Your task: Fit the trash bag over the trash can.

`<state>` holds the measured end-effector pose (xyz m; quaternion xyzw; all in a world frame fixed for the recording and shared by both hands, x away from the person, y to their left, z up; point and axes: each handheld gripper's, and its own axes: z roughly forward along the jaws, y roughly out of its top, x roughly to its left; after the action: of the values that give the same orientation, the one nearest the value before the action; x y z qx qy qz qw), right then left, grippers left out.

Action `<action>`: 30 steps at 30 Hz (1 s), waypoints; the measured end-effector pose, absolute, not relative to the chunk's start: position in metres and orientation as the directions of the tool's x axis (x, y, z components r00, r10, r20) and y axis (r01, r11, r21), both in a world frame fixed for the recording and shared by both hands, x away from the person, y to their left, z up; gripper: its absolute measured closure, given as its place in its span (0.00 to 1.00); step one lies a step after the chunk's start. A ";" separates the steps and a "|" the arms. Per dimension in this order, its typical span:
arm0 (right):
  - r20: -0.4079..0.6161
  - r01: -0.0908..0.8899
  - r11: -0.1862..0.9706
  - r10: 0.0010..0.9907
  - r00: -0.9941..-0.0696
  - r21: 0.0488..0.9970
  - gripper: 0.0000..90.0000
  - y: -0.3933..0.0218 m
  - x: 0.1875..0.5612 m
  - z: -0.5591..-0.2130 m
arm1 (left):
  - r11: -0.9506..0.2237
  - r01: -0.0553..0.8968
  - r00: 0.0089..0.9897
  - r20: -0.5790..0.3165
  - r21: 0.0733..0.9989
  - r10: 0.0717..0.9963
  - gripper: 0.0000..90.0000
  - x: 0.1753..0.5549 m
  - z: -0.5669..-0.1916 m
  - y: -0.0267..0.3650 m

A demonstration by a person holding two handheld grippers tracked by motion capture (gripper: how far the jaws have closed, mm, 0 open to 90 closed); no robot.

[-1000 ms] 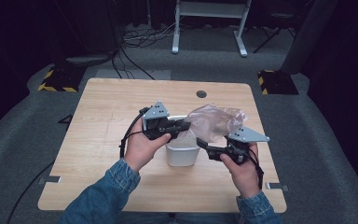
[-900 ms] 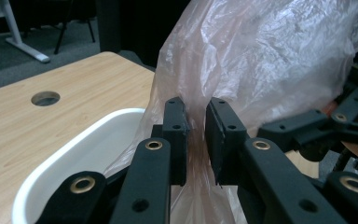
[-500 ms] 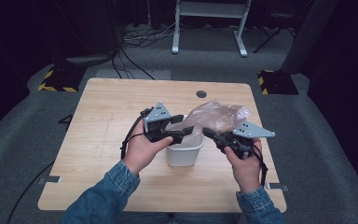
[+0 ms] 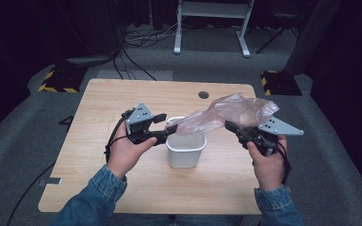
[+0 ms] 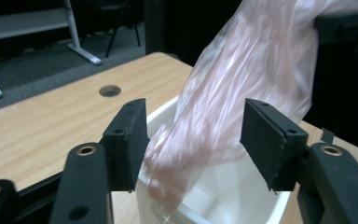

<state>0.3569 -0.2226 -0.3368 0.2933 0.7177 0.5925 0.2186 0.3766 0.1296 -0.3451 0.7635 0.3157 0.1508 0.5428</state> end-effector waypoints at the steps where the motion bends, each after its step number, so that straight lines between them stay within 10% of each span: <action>1: 0.028 0.159 0.130 0.681 -0.732 0.979 1.00 -0.226 0.356 -0.336 | -0.217 0.320 0.760 -0.112 0.922 0.641 0.48 0.378 -0.347 0.128; 21: 0.038 0.204 0.210 0.603 -0.797 0.956 0.93 -0.185 0.367 -0.353 | -0.218 0.347 0.767 -0.142 0.912 0.625 0.45 0.379 -0.356 0.123; 30: 0.077 0.202 0.141 0.604 -0.794 0.969 0.41 -0.173 0.368 -0.363 | -0.188 0.355 0.751 -0.160 0.916 0.641 0.41 0.381 -0.359 0.133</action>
<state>0.3676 -0.1725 -0.3627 0.2734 0.7362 0.5956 0.1687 0.3807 0.1334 -0.3590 0.7597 0.3278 0.1306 0.5463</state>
